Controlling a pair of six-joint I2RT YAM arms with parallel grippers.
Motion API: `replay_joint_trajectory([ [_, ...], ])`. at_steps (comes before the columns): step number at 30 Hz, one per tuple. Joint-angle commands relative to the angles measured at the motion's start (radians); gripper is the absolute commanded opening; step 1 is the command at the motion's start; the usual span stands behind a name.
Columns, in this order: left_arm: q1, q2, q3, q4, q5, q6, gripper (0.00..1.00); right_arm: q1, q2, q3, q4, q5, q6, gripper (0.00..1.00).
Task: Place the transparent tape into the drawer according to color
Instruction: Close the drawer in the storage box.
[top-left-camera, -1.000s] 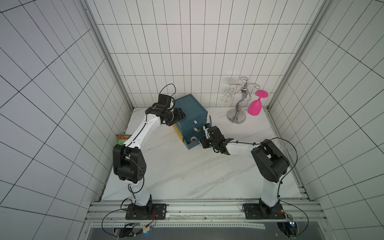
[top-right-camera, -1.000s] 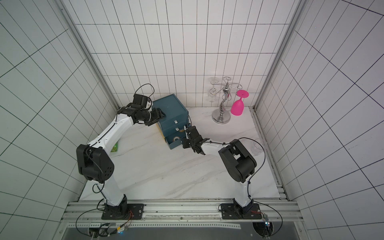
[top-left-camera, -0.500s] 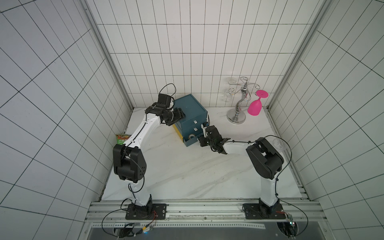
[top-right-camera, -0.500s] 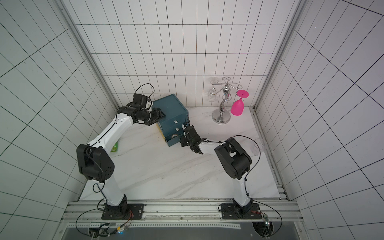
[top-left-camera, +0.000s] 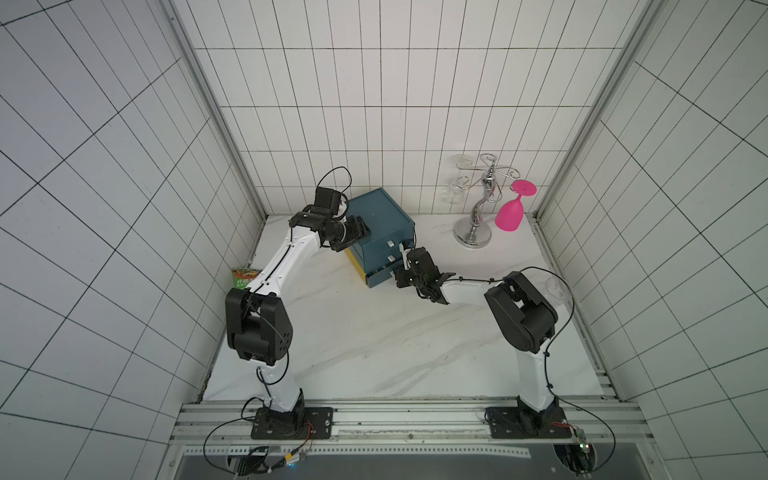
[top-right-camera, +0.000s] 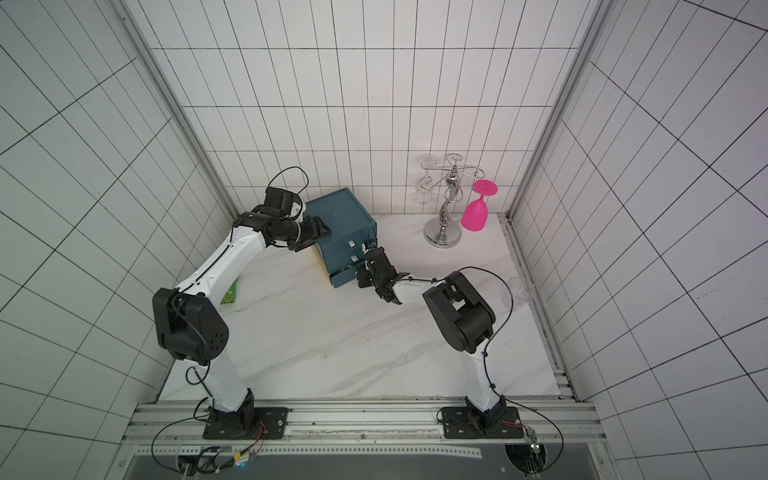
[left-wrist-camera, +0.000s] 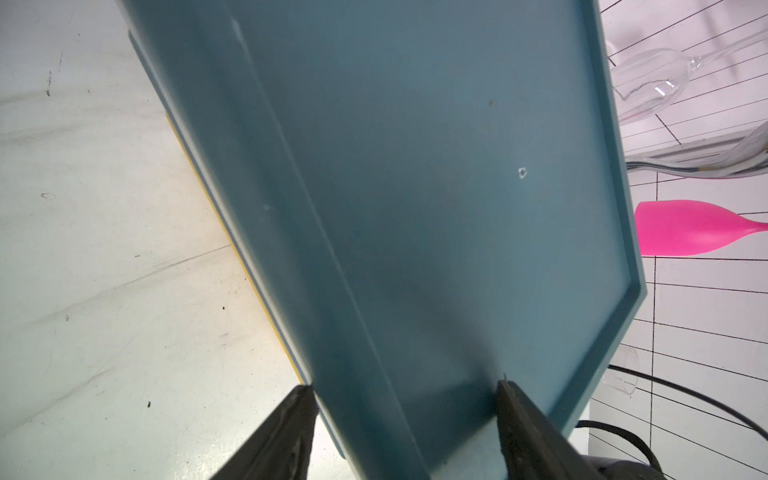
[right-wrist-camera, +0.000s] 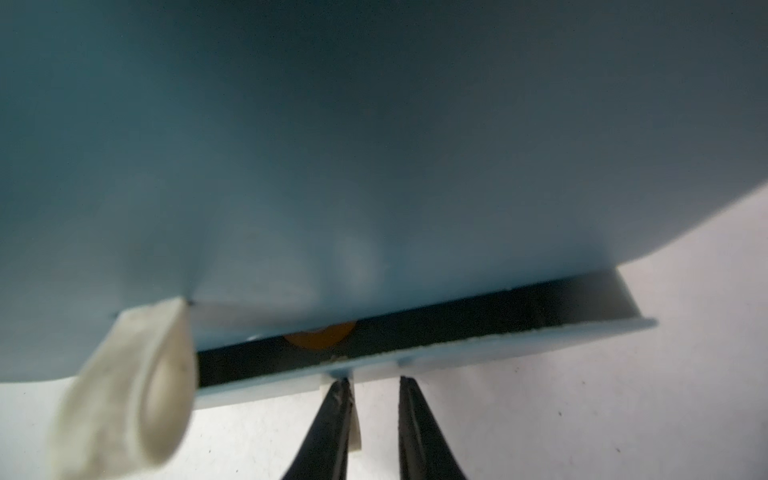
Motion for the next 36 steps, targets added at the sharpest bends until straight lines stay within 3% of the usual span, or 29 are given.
replay_joint_trajectory([
  [1,0.001,0.033,0.012,-0.072,0.009,0.030,0.71,0.006,0.032,0.069,0.031,0.030,0.009,0.24],
  [29,0.011,0.052,0.021,-0.084,0.025,0.057,0.70,-0.002,0.071,0.103,0.115,-0.030,0.051,0.28],
  [33,0.021,0.032,0.021,-0.076,0.017,0.055,0.78,-0.005,-0.011,0.030,0.056,-0.006,0.052,0.36],
  [36,0.034,0.001,0.023,-0.048,0.015,0.045,0.88,-0.005,-0.102,-0.041,-0.011,0.006,0.052,0.48],
])
